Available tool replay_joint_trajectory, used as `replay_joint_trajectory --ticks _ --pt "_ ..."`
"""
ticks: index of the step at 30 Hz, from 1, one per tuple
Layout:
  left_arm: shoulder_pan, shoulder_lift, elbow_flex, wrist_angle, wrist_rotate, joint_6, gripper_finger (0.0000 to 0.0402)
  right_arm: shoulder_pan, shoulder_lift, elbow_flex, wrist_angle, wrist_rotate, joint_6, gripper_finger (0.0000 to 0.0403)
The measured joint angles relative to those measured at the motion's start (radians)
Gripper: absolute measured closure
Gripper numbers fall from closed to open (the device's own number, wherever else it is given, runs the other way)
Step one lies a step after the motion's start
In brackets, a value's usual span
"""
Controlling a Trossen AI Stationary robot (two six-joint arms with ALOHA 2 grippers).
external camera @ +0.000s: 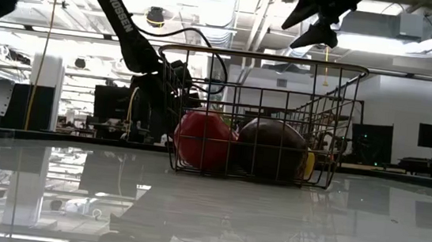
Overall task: Sort produce into baskets
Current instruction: Put the eggplant into the top wire basket
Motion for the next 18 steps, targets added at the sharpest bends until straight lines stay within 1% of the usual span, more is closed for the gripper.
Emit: replay_joint_trajectory --ticks 4,10,12,16,18 --pt "0.0 -0.002 0.055 -0.166 -0.02 0.006 0.0171 -0.001 0.0 0.0 0.0 0.0 0.0 0.0081" --pt "-0.001 -0.001 0.149 -0.465 -0.023 0.02 0.0171 0.0 0.0 0.0 0.011 0.0 -0.009 0.0081" --pt "-0.001 -0.001 0.163 -0.562 -0.022 0.006 0.0171 0.0 0.0 0.0 0.015 0.0 -0.024 0.0081" --pt "0.0 -0.001 0.165 -0.583 -0.01 -0.091 0.0171 -0.001 0.0 0.0 0.024 0.0 -0.058 0.0081" --pt "-0.002 -0.001 0.165 -0.583 -0.013 -0.107 0.0171 -0.001 0.0 0.0 0.026 0.0 -0.069 0.0081"
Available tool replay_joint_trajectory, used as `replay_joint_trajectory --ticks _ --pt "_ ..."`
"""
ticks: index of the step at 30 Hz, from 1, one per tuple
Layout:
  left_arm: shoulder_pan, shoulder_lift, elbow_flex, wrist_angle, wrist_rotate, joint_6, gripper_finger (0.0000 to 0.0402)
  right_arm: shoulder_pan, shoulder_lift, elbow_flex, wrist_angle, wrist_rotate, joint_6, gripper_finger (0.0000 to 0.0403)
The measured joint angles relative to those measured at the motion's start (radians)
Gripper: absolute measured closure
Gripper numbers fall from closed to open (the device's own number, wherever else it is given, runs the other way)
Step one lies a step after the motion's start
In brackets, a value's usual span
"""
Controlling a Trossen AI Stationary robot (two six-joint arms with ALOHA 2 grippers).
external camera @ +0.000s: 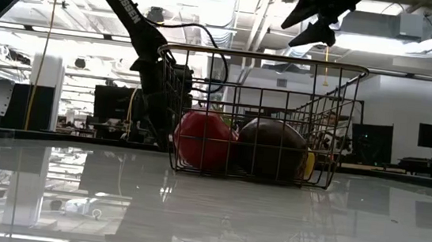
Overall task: Sort produce into baskets
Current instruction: Put the eggplant into the top wire basket
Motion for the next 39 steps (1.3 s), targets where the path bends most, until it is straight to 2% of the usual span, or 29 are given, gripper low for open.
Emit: replay_joint_trajectory --ticks 8,14,18,21,24,30,39 --pt "-0.029 0.0 0.0 0.083 -0.015 -0.036 0.0171 -0.002 0.0 0.0 -0.002 0.0 -0.008 0.0081" --pt "-0.022 0.0 0.0 0.194 0.067 -0.113 0.0171 0.001 0.0 0.0 -0.016 -0.004 -0.008 0.0081" --pt "-0.011 0.0 0.0 0.234 0.079 -0.168 0.0171 0.001 0.0 0.0 -0.015 -0.005 -0.008 0.0081" --pt "-0.029 0.0 -0.034 0.28 0.041 -0.171 0.0171 0.001 0.0 0.0 -0.015 -0.005 -0.008 0.0081" --pt "-0.058 -0.003 -0.066 0.299 -0.042 -0.165 0.0171 0.001 0.0 0.0 -0.015 -0.005 -0.007 0.0081" --pt "-0.101 -0.002 -0.073 0.284 -0.17 -0.21 0.0171 0.0 0.0 0.0 -0.003 -0.005 -0.011 0.0081" --pt "-0.107 -0.008 -0.072 0.232 -0.242 -0.225 0.0171 -0.016 0.0 0.0 0.001 -0.007 -0.026 0.0081"
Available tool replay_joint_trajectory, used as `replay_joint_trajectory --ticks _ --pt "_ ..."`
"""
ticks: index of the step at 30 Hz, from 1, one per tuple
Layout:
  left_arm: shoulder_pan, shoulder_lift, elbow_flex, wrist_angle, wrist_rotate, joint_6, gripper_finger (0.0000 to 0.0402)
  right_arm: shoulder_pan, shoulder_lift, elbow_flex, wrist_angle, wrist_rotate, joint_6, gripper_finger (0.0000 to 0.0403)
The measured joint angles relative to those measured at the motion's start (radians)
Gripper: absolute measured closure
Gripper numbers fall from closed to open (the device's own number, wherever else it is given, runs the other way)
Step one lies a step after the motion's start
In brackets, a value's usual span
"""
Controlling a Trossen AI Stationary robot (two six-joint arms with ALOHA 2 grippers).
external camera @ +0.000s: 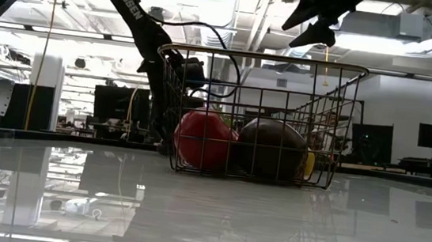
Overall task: Sort produce into baskets
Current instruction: Put the eggplant into the top wire basket
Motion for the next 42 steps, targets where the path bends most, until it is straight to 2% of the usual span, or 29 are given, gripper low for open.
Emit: replay_joint_trajectory --ticks 7,13,18,23,30,35,42 --pt "0.013 -0.002 0.009 -0.041 0.019 0.087 0.0171 0.001 0.0 0.0 -0.002 -0.001 -0.001 0.0081" --pt "0.011 -0.003 0.01 -0.078 -0.009 0.222 0.0171 0.001 0.0 0.0 -0.002 -0.001 -0.003 0.0081" --pt "0.021 -0.024 0.007 -0.105 0.025 0.286 0.0171 0.003 0.0 0.0 -0.001 -0.001 -0.003 0.0081" --pt "0.027 -0.058 0.007 -0.117 -0.053 0.417 0.0171 0.003 0.0 0.0 -0.001 -0.001 -0.011 0.0081" --pt "0.059 -0.057 0.007 -0.123 -0.014 0.468 0.0172 0.003 0.0 0.0 -0.001 -0.001 -0.016 0.0081" --pt "0.075 -0.057 0.0 -0.124 0.019 0.511 0.0196 0.01 0.0 0.0 -0.001 -0.001 -0.018 0.0081" --pt "0.076 -0.057 0.0 -0.124 -0.004 0.614 0.0245 0.009 0.0 0.0 -0.001 -0.002 -0.018 0.0081"
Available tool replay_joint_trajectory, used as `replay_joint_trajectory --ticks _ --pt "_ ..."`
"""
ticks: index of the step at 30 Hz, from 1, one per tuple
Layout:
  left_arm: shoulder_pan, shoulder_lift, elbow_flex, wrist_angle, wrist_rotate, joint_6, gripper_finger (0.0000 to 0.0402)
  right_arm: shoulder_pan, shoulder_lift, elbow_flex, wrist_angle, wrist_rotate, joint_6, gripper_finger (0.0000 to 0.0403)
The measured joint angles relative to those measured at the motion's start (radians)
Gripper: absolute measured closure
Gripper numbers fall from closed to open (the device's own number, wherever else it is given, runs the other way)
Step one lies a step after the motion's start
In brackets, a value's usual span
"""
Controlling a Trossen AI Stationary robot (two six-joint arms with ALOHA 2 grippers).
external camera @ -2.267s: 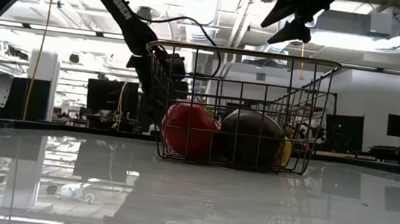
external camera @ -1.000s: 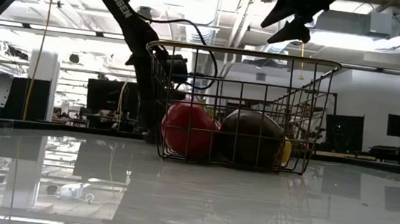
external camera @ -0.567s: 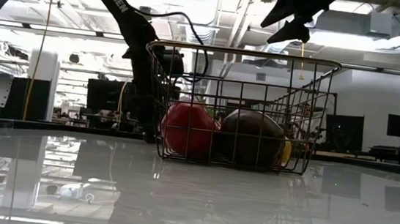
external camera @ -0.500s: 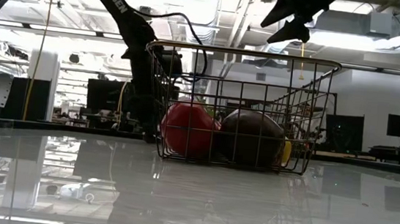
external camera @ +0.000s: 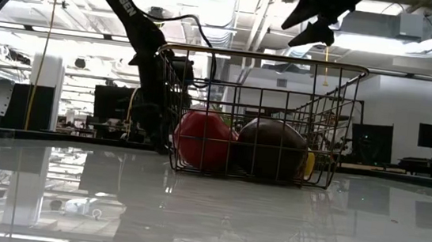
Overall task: Sort produce into baskets
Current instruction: Put the eggplant into the top wire basket
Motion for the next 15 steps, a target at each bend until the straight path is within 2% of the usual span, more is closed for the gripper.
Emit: replay_joint_trajectory --ticks 9,15 --pt "0.003 0.0 0.0 -0.005 -0.014 -0.057 0.032 0.0 0.0 0.0 0.0 0.0 -0.008 0.0081" --pt "0.016 0.0 0.0 -0.03 0.008 -0.118 0.0351 0.0 0.0 0.0 0.0 0.0 -0.019 0.0081"
